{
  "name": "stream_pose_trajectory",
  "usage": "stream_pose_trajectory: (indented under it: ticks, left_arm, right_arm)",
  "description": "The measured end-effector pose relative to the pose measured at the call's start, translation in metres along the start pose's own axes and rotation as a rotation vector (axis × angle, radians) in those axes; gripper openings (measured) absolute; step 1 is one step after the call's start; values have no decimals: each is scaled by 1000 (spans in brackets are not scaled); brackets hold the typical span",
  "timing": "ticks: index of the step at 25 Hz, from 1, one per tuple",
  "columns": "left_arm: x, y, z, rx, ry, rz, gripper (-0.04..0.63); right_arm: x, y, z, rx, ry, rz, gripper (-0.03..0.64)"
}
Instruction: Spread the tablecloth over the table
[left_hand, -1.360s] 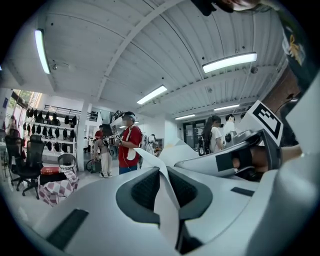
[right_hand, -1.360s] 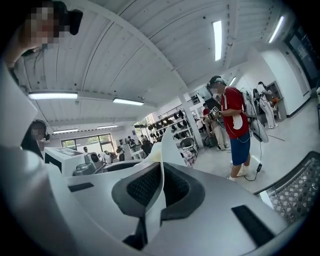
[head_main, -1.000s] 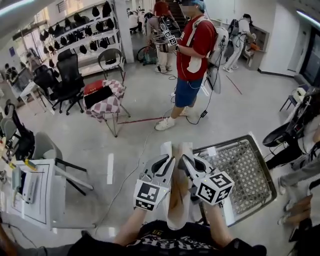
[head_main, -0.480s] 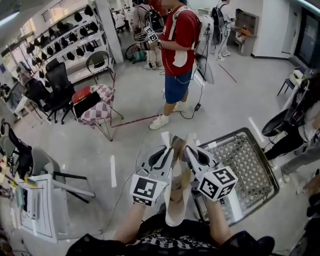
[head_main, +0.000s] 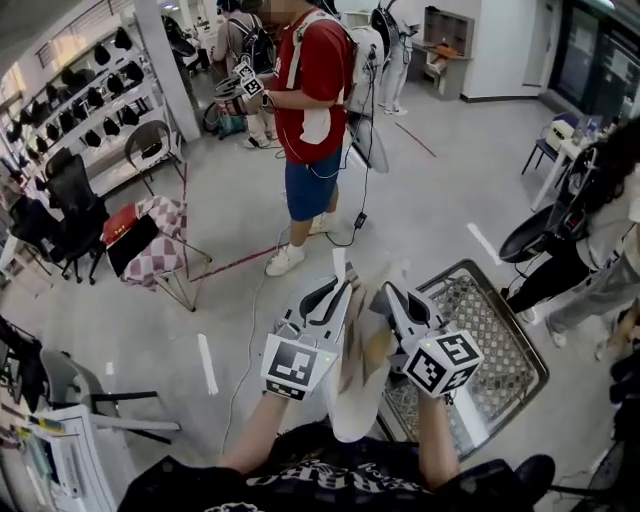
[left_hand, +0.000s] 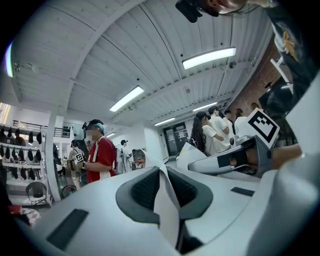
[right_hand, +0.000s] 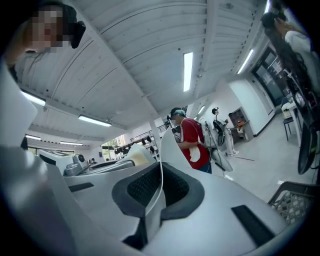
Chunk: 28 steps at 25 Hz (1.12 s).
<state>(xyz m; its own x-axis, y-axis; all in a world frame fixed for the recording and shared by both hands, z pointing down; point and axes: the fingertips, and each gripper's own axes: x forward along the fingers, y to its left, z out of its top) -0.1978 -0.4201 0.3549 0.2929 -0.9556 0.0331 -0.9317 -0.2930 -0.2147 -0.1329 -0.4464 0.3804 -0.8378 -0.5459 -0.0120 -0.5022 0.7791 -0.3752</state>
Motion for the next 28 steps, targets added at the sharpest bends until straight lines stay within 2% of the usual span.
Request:
stream_pose_trajectory:
  ticks: [4, 8, 13, 17, 23, 28]
  left_arm:
    - [40, 9, 16, 17, -66, -78, 48]
    - [82, 2, 36, 15, -142, -174, 48]
    - [123, -36, 68, -26, -250, -302, 48]
    - [148, -91, 82, 4, -300, -396, 46]
    - [157, -144, 45, 42, -234, -532, 44]
    - [161, -181, 11, 26, -149, -633, 43]
  right_arm:
    - [0, -48, 31, 22, -93, -115, 17]
    - [-26, -95, 68, -17, -190, -265, 17]
    - [-99, -149, 129, -68, -330, -456, 17]
    - [-184, -176, 164, -111, -414, -630, 17]
    - [-220, -184, 137, -141, -351, -777, 17]
    - [-247, -192, 129, -118, -376, -849, 17]
